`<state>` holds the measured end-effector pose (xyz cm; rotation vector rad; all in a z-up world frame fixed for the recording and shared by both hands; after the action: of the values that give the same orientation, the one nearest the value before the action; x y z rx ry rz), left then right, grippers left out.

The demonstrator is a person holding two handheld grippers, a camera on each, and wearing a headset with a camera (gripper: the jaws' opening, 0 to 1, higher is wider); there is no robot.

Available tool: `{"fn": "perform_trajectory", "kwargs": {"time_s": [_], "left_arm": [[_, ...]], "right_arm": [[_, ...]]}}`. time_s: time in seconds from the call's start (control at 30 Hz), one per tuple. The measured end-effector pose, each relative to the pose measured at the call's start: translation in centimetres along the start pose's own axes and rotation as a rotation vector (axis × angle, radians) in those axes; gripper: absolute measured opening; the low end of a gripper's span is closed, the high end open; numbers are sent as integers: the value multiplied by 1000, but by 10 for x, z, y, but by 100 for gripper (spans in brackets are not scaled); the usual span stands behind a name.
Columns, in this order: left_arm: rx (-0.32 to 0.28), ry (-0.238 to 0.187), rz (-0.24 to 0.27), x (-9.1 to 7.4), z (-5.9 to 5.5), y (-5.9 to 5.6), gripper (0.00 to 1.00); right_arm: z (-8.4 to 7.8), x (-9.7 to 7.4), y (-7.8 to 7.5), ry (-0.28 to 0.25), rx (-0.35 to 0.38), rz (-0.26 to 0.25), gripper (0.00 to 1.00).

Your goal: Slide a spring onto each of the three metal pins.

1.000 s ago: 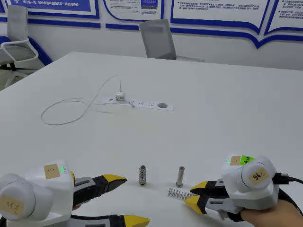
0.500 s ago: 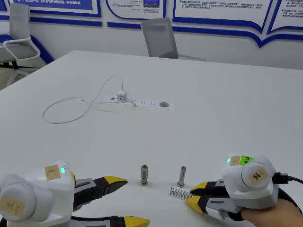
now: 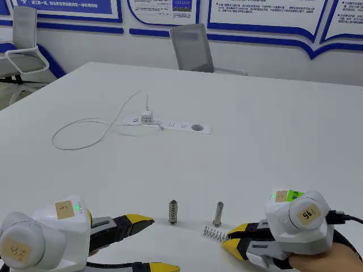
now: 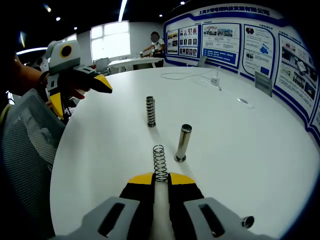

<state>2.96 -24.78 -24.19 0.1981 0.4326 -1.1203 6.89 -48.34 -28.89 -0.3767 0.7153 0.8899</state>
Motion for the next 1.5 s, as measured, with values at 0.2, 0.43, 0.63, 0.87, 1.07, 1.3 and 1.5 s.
{"fn": "perform_trajectory", "kwargs": {"time_s": [0.2, 0.43, 0.63, 0.87, 1.07, 1.3, 1.5], "left_arm": [[14, 9, -7, 3, 1, 0, 53], [43, 23, -19, 8, 2, -1, 50], [61, 27, -29, 10, 5, -1, 48], [84, 27, -44, 9, 7, -5, 44], [108, 24, -76, 7, 7, -10, 37], [135, 32, -130, 7, 7, -17, 23], [156, 46, -154, 9, 5, -21, 16]], "right_arm": [[3, -5, 5, 4, -13, 11, 11], [22, -19, 25, -13, -81, 73, 11], [41, -29, 43, -13, -164, 150, 11], [55, -34, 55, -9, -227, 207, 11], [62, -37, 67, 3, -289, 274, 11], [64, -40, 73, 17, -322, 313, 11], [66, -42, 76, 26, -334, 329, 11]]}}
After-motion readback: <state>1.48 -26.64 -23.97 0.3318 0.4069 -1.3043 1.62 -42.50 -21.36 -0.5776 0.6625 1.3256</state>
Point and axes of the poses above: the centre of the closed fingertips' face, and the gripper's own axes: x roughly forward along the fingers, y roughly to its left, z roughly out of its top, the point moved 9 cm from there along -x, roughly backward along the fingers, and after that the axes turned 6 degrees about y, right-handed, at the moved point
